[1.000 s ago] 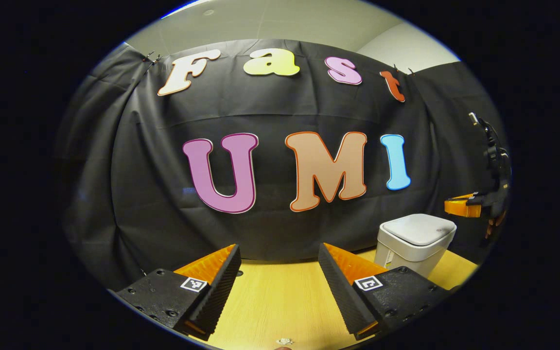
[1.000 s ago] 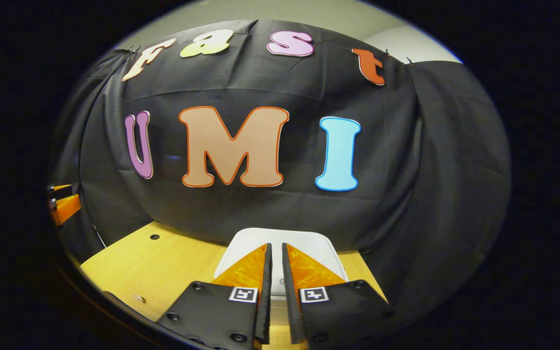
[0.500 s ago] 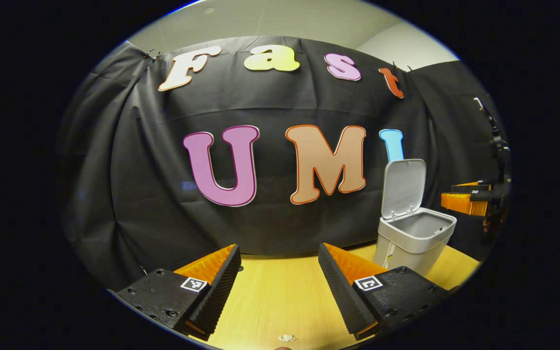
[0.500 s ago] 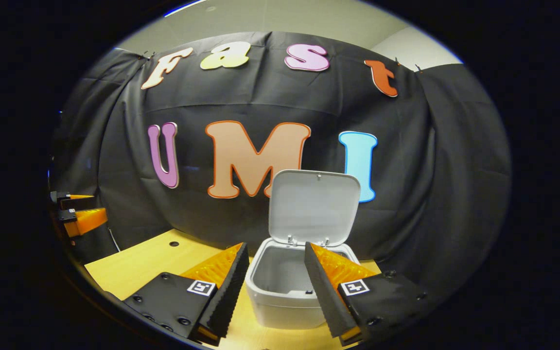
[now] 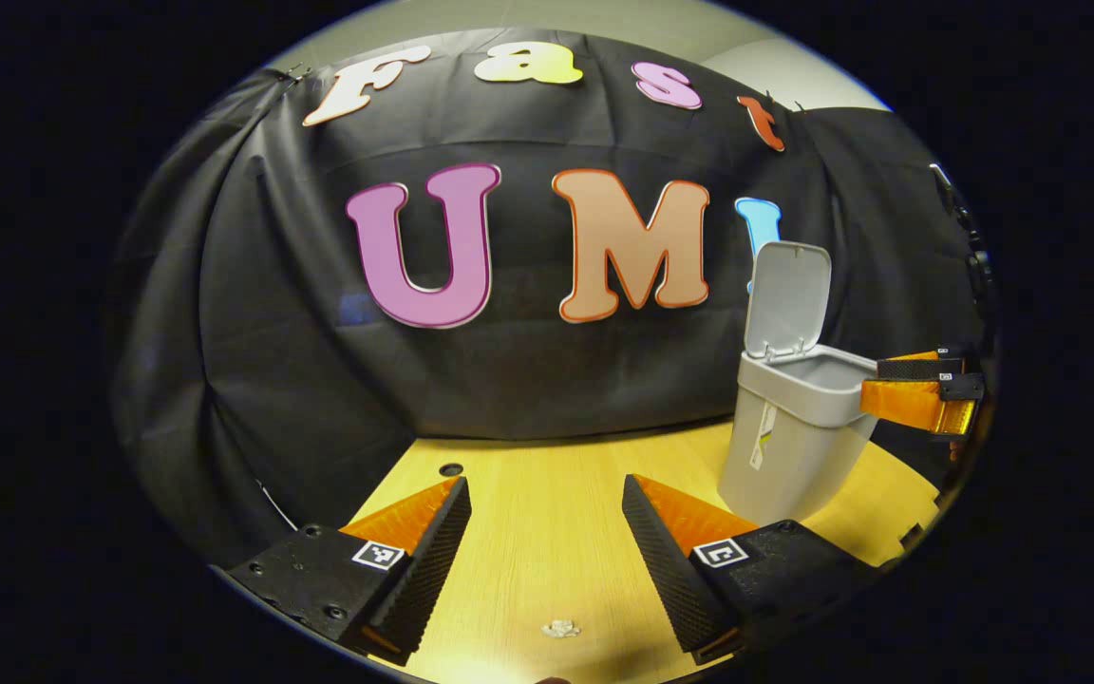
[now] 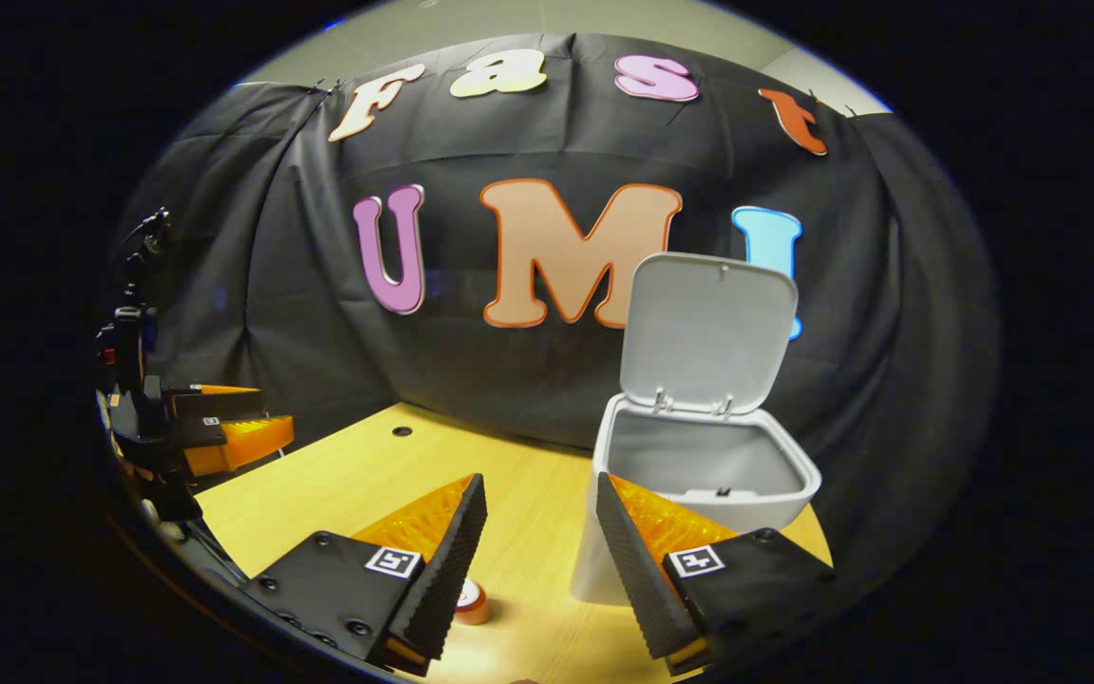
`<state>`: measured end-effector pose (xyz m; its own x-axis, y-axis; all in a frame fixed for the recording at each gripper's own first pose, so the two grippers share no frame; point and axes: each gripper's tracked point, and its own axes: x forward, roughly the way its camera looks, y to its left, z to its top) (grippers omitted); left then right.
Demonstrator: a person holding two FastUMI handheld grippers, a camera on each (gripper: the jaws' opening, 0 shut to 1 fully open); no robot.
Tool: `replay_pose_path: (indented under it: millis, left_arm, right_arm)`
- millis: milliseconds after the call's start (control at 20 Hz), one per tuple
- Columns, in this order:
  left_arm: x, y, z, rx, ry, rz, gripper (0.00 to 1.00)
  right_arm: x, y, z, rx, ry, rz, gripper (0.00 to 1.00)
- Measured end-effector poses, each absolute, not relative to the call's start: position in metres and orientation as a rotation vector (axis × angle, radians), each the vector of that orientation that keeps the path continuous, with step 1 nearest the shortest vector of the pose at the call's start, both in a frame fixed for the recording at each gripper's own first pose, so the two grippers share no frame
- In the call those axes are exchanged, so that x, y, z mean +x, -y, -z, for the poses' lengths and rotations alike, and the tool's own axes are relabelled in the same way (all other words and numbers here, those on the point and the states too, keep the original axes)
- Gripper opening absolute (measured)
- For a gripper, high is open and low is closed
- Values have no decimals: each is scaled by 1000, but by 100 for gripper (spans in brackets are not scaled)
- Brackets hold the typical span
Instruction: Press the lid of the desktop garbage bin to open it, pick up the crumpled paper on the desktop and throw it into the bin, then pick up the pop can on the desktop and drop it into the bin, and finally close the garbage bin lid.
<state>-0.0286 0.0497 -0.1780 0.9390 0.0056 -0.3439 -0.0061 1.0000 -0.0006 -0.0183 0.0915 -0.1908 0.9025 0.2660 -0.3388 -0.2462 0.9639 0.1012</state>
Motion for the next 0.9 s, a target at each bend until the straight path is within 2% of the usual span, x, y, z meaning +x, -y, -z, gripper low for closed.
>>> replay_pose_path:
  millis: [50, 200, 350, 900]
  left_arm:
    - [-31, -49, 188, -7, -373, 0, 96]
    - [-36, -47, 221, -20, -444, 21, 94]
    - [-44, -43, 252, -39, -512, 49, 94]
    - [-56, -38, 344, -41, -730, 107, 95]
  right_arm:
    - [-23, -97, 202, 47, -381, -273, 81]
    - [-38, -119, 238, 52, -463, -312, 84]
    - [-50, -135, 273, 54, -546, -335, 90]
    - [-70, -177, 358, 11, -721, -382, 88]
